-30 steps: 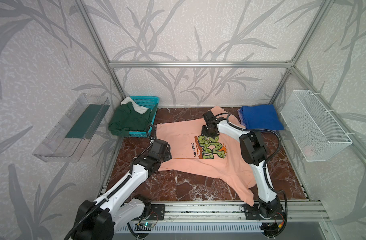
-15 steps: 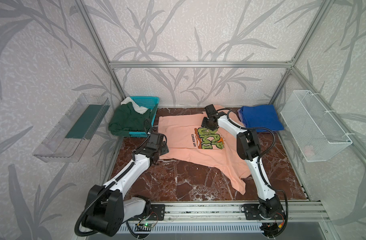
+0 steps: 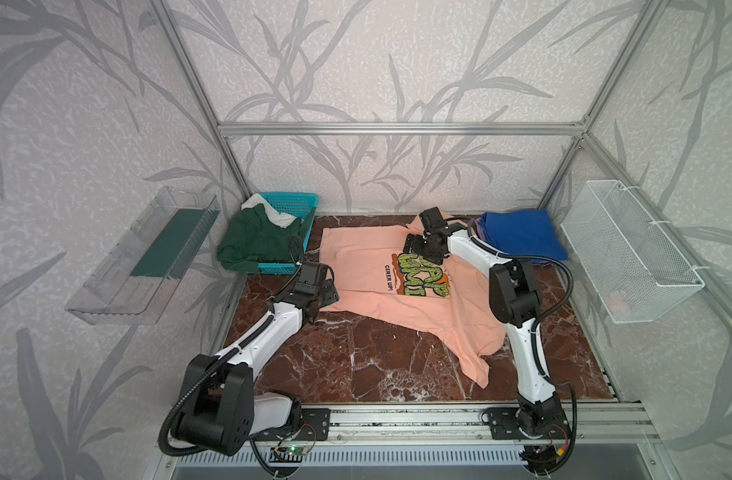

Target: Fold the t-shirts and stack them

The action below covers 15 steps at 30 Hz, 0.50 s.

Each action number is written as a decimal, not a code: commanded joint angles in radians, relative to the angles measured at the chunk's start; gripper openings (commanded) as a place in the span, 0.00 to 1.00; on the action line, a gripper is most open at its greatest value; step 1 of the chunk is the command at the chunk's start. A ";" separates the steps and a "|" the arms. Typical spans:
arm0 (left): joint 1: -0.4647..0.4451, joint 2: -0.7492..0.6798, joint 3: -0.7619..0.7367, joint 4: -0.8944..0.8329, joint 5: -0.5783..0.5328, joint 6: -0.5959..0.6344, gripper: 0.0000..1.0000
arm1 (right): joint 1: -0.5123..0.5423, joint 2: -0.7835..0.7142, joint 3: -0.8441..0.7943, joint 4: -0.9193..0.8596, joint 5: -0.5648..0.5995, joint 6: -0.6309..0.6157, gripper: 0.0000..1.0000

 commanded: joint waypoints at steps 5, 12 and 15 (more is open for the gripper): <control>0.028 0.123 0.029 0.059 -0.024 -0.031 0.68 | -0.036 -0.383 -0.399 0.167 -0.053 0.032 0.99; 0.077 0.223 0.069 0.057 0.038 -0.023 0.62 | -0.091 -0.668 -0.751 0.248 -0.083 0.066 0.99; 0.089 0.252 0.094 0.038 0.061 -0.014 0.59 | -0.124 -0.758 -0.863 0.283 -0.085 0.090 0.99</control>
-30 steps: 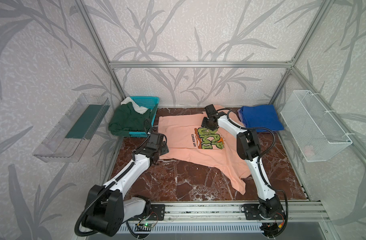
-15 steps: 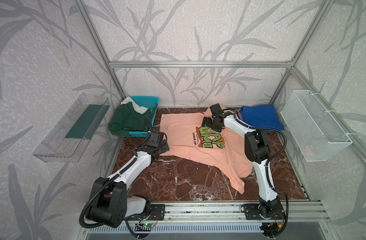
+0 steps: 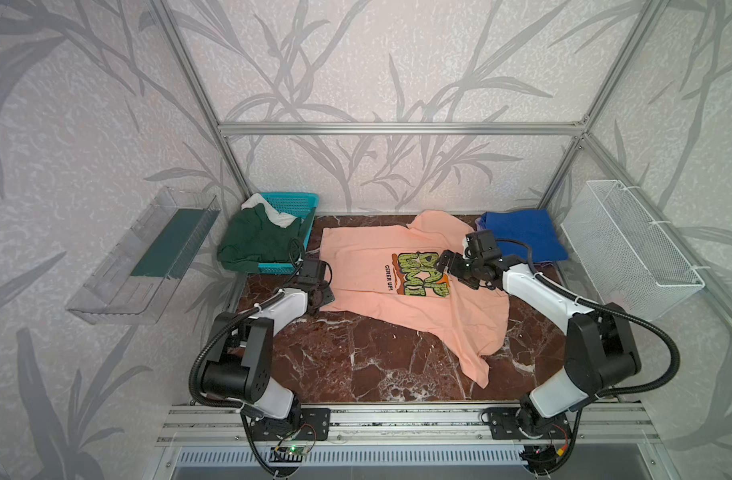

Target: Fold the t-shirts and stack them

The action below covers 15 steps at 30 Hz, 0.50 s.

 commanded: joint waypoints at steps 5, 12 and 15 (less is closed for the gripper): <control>0.021 0.060 0.040 0.020 0.082 -0.007 0.55 | -0.069 -0.150 -0.127 0.058 -0.047 -0.002 0.99; 0.024 0.074 0.033 0.034 0.093 -0.013 0.46 | -0.103 -0.156 -0.117 0.005 -0.049 -0.028 0.99; 0.025 0.078 0.034 0.034 0.090 -0.007 0.40 | -0.104 -0.140 -0.118 0.015 -0.064 -0.021 0.99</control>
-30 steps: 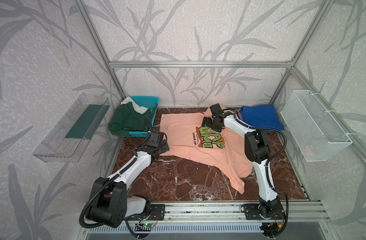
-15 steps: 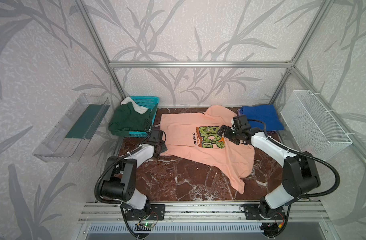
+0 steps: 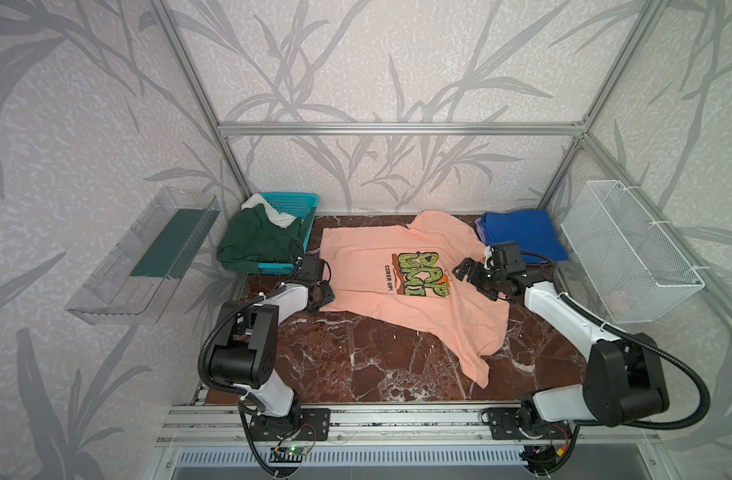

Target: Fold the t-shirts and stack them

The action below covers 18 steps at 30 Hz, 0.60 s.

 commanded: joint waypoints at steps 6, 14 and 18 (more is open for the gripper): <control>0.012 0.025 0.026 0.003 -0.011 0.000 0.36 | -0.006 0.032 0.021 -0.006 -0.055 -0.003 0.99; 0.014 0.008 0.041 -0.017 -0.012 0.004 0.21 | -0.006 0.039 0.037 -0.007 -0.068 -0.011 0.99; 0.014 0.001 0.046 -0.029 -0.016 0.011 0.14 | -0.006 0.046 0.038 -0.016 -0.066 -0.014 0.99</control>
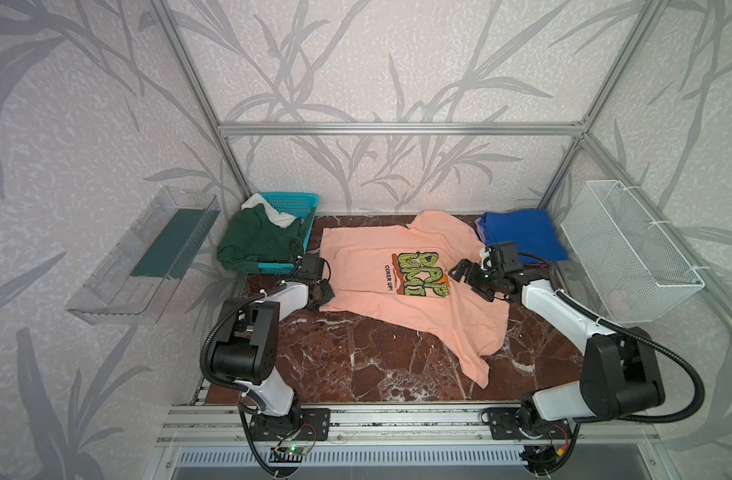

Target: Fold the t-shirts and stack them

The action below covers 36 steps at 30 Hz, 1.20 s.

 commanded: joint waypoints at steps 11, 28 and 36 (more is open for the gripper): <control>0.005 -0.128 0.040 -0.111 -0.012 0.021 0.00 | -0.005 0.014 0.029 -0.021 -0.007 -0.019 0.99; -0.060 -0.561 -0.192 -0.312 -0.075 -0.095 0.00 | -0.005 0.100 0.084 -0.082 0.066 -0.042 0.99; -0.079 -0.700 -0.309 -0.426 -0.157 -0.228 0.00 | -0.009 0.183 0.191 -0.184 0.067 -0.105 0.99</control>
